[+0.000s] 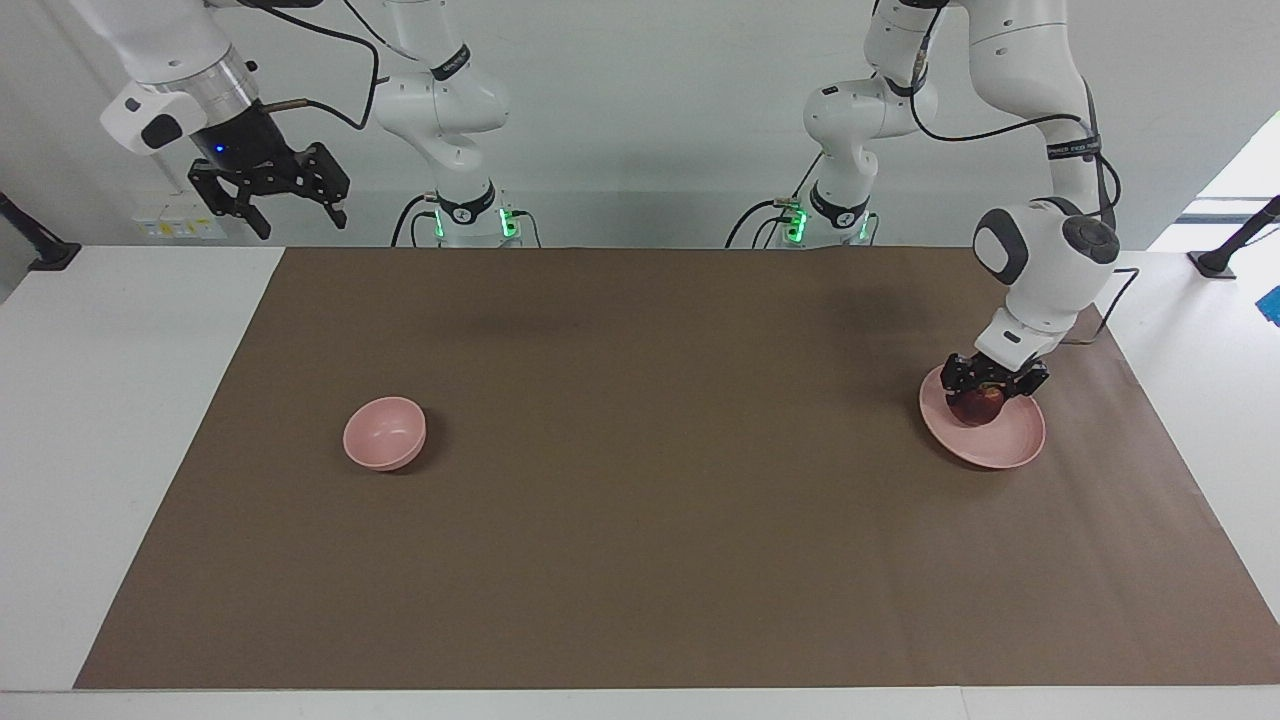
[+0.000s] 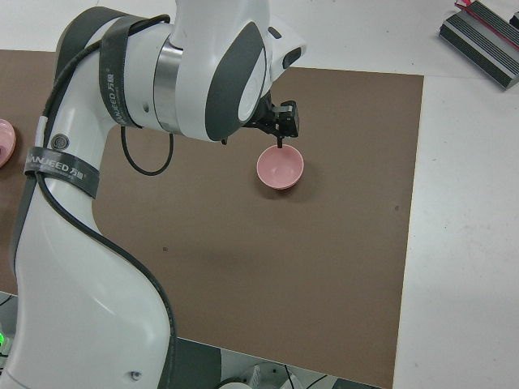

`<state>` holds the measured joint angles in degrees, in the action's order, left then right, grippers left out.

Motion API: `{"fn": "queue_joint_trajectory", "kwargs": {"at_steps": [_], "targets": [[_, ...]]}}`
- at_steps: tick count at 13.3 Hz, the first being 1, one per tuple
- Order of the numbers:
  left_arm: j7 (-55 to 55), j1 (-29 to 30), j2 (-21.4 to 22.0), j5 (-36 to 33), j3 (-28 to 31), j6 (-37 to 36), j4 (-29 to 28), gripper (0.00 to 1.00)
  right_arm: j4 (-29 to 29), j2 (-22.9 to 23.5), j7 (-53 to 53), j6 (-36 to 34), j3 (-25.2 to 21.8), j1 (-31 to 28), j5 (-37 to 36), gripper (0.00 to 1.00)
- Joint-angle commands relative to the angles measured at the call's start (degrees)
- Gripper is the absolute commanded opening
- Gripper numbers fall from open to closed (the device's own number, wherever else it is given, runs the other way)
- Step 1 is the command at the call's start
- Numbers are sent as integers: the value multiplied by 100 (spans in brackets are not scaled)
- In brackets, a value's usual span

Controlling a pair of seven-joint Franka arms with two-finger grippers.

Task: Move apple from plate to bowl
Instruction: 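Close the left gripper on the red apple and lift it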

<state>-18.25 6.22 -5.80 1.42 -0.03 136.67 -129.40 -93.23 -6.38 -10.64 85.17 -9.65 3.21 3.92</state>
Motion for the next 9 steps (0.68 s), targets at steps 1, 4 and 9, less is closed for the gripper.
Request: {"fn": "queue_joint_trajectory", "kwargs": {"at_steps": [1, 4, 9], "targets": [[-30, -138, -228, -430, 30, -1829, 754, 0, -178, -153, -141, 44, 25, -84, 136, 100], [-21, -375, -561, -424, 12, -3598, 1731, 0, -178, -153, -141, 44, 25, -84, 136, 100], [426, -718, -1177, -134, -6, -5736, 3217, 0, -178, -153, -141, 44, 25, -84, 136, 100]]}}
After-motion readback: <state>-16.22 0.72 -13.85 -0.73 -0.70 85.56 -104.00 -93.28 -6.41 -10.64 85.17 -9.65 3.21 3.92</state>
